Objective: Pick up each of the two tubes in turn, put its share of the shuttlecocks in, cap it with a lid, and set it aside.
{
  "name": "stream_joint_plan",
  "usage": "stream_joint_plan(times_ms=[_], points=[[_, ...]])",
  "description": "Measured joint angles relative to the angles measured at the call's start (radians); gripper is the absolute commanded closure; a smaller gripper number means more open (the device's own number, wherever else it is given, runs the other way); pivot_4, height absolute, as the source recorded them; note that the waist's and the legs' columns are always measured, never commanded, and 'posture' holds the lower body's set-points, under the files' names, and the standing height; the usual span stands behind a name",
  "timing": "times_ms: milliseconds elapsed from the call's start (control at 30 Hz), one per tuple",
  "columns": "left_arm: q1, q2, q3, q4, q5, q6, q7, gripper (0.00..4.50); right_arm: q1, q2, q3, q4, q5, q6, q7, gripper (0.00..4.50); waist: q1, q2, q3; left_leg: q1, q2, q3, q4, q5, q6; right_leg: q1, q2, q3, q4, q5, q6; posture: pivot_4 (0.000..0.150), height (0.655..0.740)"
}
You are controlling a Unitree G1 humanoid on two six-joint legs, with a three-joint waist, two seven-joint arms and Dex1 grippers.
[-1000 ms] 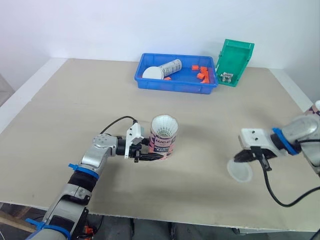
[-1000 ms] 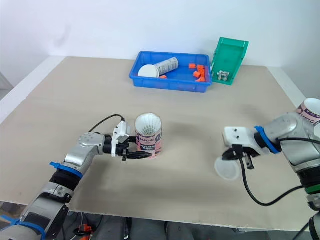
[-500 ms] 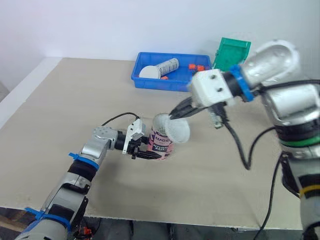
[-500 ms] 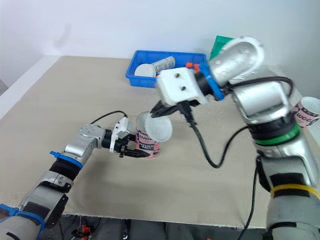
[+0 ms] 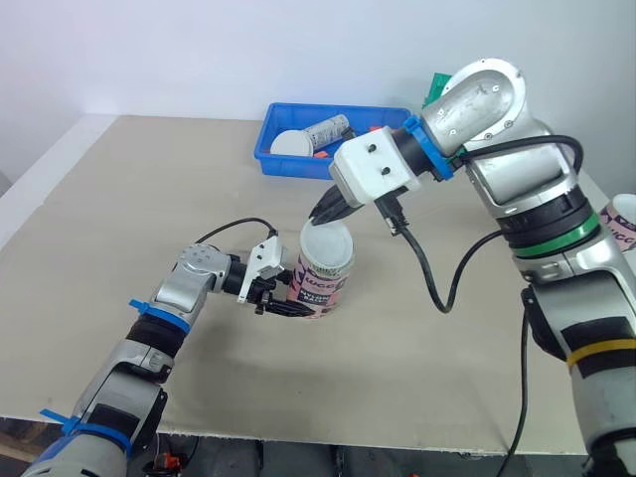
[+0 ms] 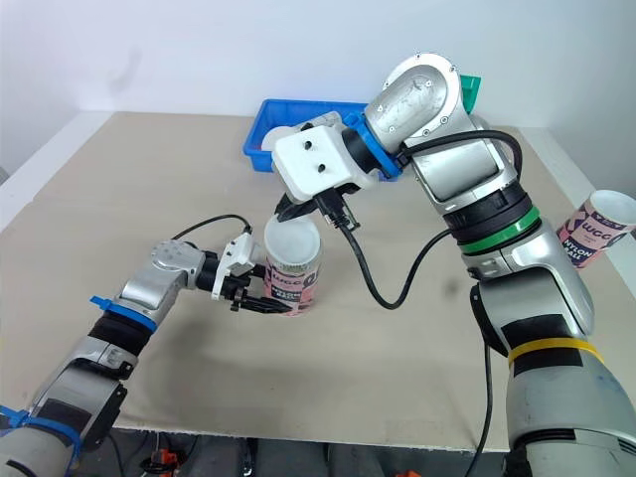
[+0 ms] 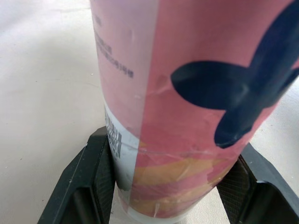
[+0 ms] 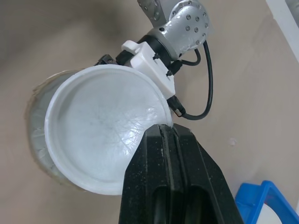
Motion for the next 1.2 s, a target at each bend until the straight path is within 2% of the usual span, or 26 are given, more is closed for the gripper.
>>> stream_joint_plan(times_ms=[267, 467, 1200], points=[[0.002, -0.002, 0.009, 0.001, -0.001, 0.005, 0.003, 1.87, -0.028, -0.043, 0.045, -0.059, 0.070, 0.005, 0.000, 4.42, 0.000, 0.000, 0.000, 0.000, 0.000, 0.000, 0.000, 0.000, 0.000, 0.000, 0.000, 0.000, 0.000, -0.001, -0.002, 0.150, 0.7079], [0.002, -0.006, 0.008, -0.001, -0.001, 0.003, 0.006, 1.87, -0.007, -0.044, 0.090, -0.058, 0.007, -0.050, -0.001, 4.42, 0.001, 0.000, 0.000, 0.000, 0.000, 0.000, 0.000, 0.000, 0.000, 0.000, 0.000, 0.000, 0.000, -0.001, -0.002, 0.150, 0.7079], [0.014, -0.011, 0.023, 0.000, -0.007, 0.007, 0.014, 1.87, -0.046, -0.030, 0.114, -0.013, -0.034, -0.186, 0.000, 4.42, 0.001, 0.000, 0.000, 0.000, 0.000, 0.000, 0.000, 0.000, 0.000, 0.000, 0.000, 0.000, 0.000, -0.001, -0.002, 0.150, 0.7079]])
